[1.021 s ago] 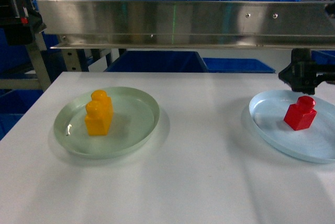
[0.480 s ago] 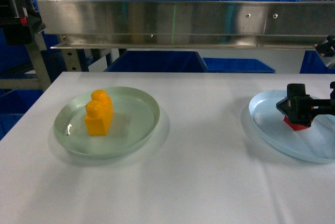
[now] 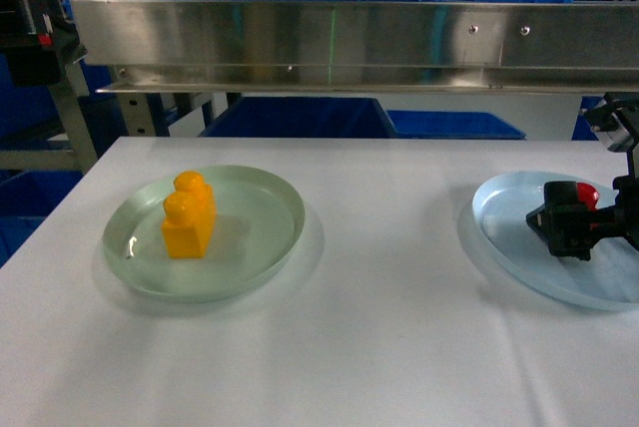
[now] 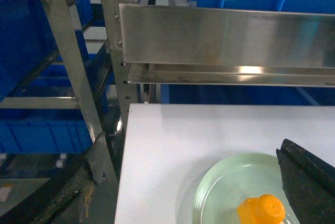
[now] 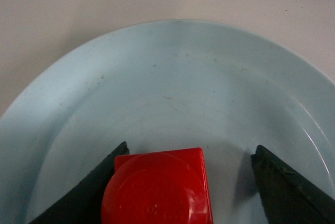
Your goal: Sort and place red and yellow blocks in left bins
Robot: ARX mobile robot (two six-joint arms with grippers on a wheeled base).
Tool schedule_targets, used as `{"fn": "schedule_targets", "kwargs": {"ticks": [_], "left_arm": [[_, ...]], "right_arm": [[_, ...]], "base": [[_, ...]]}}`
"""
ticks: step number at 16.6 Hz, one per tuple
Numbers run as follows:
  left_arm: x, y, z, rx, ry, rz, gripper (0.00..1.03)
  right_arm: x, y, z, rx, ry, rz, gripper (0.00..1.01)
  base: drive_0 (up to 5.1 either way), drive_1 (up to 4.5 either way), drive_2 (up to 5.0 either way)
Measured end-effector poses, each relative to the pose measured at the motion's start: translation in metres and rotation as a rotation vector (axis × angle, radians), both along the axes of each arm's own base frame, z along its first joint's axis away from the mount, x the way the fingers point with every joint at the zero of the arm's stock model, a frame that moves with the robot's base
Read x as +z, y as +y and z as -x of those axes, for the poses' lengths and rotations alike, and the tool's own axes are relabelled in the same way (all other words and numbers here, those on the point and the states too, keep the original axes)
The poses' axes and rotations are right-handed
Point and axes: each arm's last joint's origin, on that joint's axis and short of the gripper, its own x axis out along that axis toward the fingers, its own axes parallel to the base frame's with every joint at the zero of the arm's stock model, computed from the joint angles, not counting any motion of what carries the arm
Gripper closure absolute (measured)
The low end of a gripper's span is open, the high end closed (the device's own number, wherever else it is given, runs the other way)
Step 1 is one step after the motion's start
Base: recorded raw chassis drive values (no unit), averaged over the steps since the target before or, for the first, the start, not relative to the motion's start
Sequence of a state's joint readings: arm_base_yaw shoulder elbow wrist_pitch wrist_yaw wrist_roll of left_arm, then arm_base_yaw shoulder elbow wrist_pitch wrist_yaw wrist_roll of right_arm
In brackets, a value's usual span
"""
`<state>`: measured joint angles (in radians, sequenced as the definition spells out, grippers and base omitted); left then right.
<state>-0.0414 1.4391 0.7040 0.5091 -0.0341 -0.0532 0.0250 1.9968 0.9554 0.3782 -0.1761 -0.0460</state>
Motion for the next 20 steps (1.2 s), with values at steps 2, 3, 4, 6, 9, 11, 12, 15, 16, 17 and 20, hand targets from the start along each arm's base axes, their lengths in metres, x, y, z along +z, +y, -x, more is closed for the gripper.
{"fn": "schedule_targets", "kwargs": {"ticks": [2, 3, 4, 6, 9, 11, 12, 15, 16, 17, 20], "left_arm": [[0.000, 0.000, 0.000, 0.000, 0.000, 0.000, 0.05], [0.000, 0.000, 0.000, -0.001, 0.000, 0.000, 0.05], [0.000, 0.000, 0.000, 0.000, 0.000, 0.000, 0.05], [0.000, 0.000, 0.000, -0.001, 0.000, 0.000, 0.05], [0.000, 0.000, 0.000, 0.000, 0.000, 0.000, 0.05], [0.000, 0.000, 0.000, 0.000, 0.000, 0.000, 0.05], [0.000, 0.000, 0.000, 0.000, 0.000, 0.000, 0.05], [0.000, 0.000, 0.000, 0.002, 0.000, 0.000, 0.05], [0.000, 0.001, 0.000, 0.002, 0.000, 0.000, 0.05], [0.000, 0.000, 0.000, 0.000, 0.001, 0.000, 0.05], [0.000, 0.000, 0.000, -0.001, 0.000, 0.000, 0.05]], "right_arm": [[-0.001, -0.003, 0.000, -0.005, -0.005, 0.003, 0.47], [-0.002, -0.005, 0.000, -0.007, -0.008, 0.006, 0.56], [-0.003, -0.005, 0.000, -0.007, -0.011, 0.007, 0.67], [-0.004, -0.007, 0.001, -0.012, -0.034, 0.002, 0.73], [0.010, -0.007, 0.009, -0.048, -0.072, -0.026, 0.73], [0.060, -0.006, 0.021, -0.091, -0.175, -0.068, 0.73], [0.090, -0.007, 0.030, -0.120, -0.247, -0.079, 0.73], [0.220, 0.002, 0.176, -0.187, -0.507, -0.178, 0.73], [0.214, 0.004, 0.175, -0.206, -0.491, -0.154, 0.73], [0.209, 0.003, 0.173, -0.214, -0.478, -0.133, 0.73], [0.209, 0.001, 0.173, -0.222, -0.494, -0.100, 0.73]], "base": [[0.0, 0.00, 0.0], [0.0, 0.00, 0.0], [0.0, 0.00, 0.0], [0.0, 0.00, 0.0], [0.0, 0.00, 0.0], [0.0, 0.00, 0.0], [0.0, 0.00, 0.0], [0.0, 0.00, 0.0], [0.0, 0.00, 0.0], [0.0, 0.00, 0.0], [0.0, 0.00, 0.0]]}}
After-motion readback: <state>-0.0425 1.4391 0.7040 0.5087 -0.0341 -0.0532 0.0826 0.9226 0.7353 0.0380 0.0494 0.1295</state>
